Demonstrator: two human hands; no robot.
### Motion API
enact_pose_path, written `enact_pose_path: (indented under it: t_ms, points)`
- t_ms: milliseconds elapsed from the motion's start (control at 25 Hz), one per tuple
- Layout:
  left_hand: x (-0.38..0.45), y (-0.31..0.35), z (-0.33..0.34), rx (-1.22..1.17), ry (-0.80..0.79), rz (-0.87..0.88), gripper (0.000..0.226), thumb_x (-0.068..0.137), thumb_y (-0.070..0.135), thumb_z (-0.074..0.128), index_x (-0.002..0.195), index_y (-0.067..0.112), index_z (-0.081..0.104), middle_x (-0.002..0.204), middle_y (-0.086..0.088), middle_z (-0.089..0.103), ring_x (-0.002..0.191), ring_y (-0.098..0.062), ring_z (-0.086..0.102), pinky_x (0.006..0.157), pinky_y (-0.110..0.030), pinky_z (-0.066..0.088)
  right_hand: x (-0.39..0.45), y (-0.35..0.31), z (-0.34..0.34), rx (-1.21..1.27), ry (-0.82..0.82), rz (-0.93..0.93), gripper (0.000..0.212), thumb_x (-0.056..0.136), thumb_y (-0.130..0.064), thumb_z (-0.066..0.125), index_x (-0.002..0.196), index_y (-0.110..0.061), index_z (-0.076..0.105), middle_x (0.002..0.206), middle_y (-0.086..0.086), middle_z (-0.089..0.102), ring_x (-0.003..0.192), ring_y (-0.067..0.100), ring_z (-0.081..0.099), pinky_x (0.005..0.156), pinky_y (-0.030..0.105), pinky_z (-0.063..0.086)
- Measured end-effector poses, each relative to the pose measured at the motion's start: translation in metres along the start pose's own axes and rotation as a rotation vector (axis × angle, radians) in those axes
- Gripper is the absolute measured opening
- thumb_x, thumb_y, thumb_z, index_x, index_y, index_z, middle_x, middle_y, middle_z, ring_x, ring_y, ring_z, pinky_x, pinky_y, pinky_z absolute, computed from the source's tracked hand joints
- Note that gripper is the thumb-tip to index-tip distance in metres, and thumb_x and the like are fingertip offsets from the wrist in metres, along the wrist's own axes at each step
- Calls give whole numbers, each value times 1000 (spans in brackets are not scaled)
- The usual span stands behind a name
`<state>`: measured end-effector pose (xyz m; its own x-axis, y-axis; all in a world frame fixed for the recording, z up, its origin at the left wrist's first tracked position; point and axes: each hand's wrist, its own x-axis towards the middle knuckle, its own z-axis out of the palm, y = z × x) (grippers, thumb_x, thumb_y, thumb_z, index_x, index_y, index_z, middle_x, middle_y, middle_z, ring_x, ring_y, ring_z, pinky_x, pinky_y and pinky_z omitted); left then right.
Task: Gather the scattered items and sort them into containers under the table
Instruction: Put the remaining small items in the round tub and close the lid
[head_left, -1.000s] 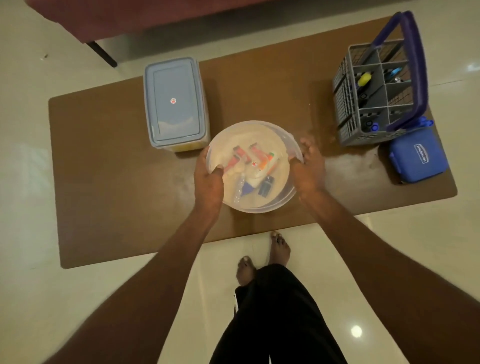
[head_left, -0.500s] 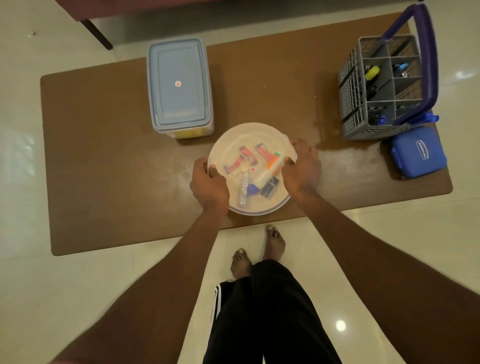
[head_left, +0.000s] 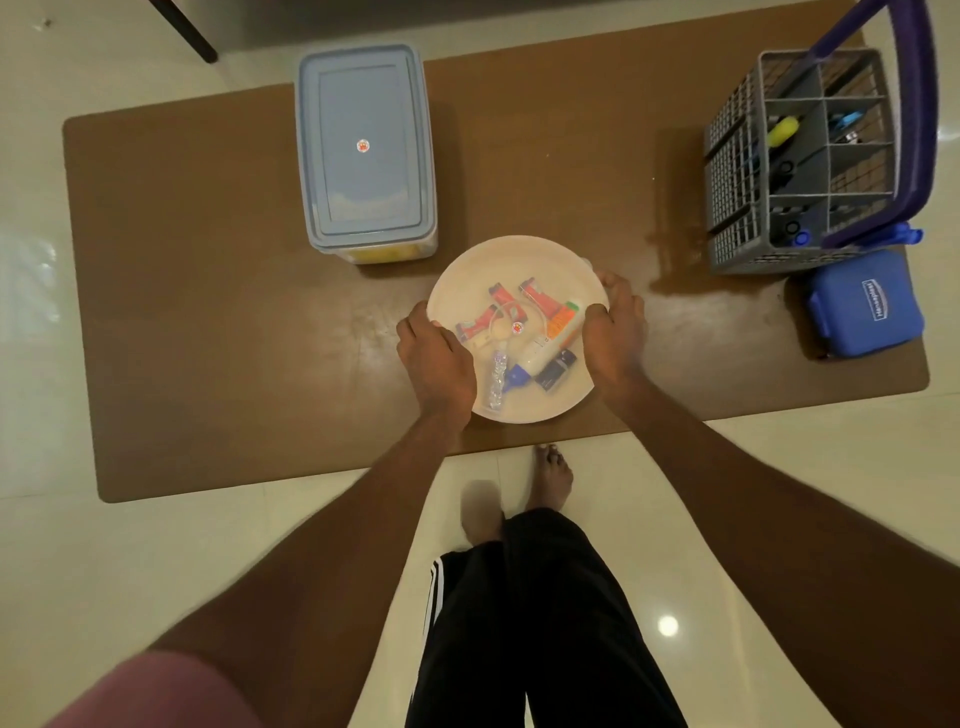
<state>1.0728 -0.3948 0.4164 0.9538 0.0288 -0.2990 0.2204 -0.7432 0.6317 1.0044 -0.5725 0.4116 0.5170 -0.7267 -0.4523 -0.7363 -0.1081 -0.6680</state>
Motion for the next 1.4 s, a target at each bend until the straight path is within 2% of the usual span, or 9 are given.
enact_pose_path:
  t_ms: [80,160,240,480,640,800,880,1200,1400]
  points:
    - [-4,-5,11,11,50,-25,37,107,20,45,143,16,47,137,-9,52,121,-24,56,93,-36,57,-2,11,9,29,12,51,52,96,-49,34,142,-30,48,134,-1,49,123,20,53,104,47,52]
    - [-5,-8,16,43,118,-26,36,107,24,42,141,16,50,132,-9,56,115,-23,58,87,-31,55,-6,20,18,-18,86,-22,56,100,-61,31,140,-26,51,131,-1,53,119,17,56,98,40,55]
    - [-4,-9,18,74,162,1,35,107,25,39,138,16,53,128,-9,59,112,-22,59,84,-27,52,-6,26,22,-81,197,-158,53,105,-54,32,135,-18,56,127,3,58,114,18,58,90,29,51]
    - [-4,-9,22,87,210,27,38,104,27,31,129,12,56,121,-9,60,106,-23,58,80,-22,39,-6,24,26,-194,299,-185,54,106,-54,29,128,-15,58,119,3,61,103,16,61,81,32,56]
    - [-4,-6,20,106,211,2,42,105,33,28,130,13,55,120,-8,60,106,-22,59,80,-24,44,-3,9,17,-269,232,-123,53,104,-57,34,134,-19,55,126,4,58,108,21,58,84,37,55]
    - [-5,-7,23,178,181,-1,31,106,28,44,131,14,53,122,-9,59,108,-22,59,82,-25,46,31,-38,17,-148,114,-131,62,93,-79,38,127,-35,64,128,-9,63,118,15,60,97,37,49]
    - [-6,-8,22,199,168,-11,32,105,29,44,132,14,52,124,-9,58,110,-22,58,84,-28,50,44,-47,23,-278,56,-180,65,91,-82,37,124,-35,68,125,-10,66,117,18,62,96,37,48]
    - [-4,-10,25,241,179,15,37,105,34,37,134,15,49,127,-10,56,111,-22,56,85,-31,53,46,-41,32,-369,150,-247,67,91,-83,34,118,-34,71,116,-12,67,109,18,63,89,38,50]
    - [-4,-11,27,251,184,-34,35,105,36,45,135,18,48,128,-8,56,111,-21,58,84,-32,55,56,-41,16,-210,-73,-137,60,86,-83,47,115,-35,68,119,-7,62,111,16,62,97,35,50]
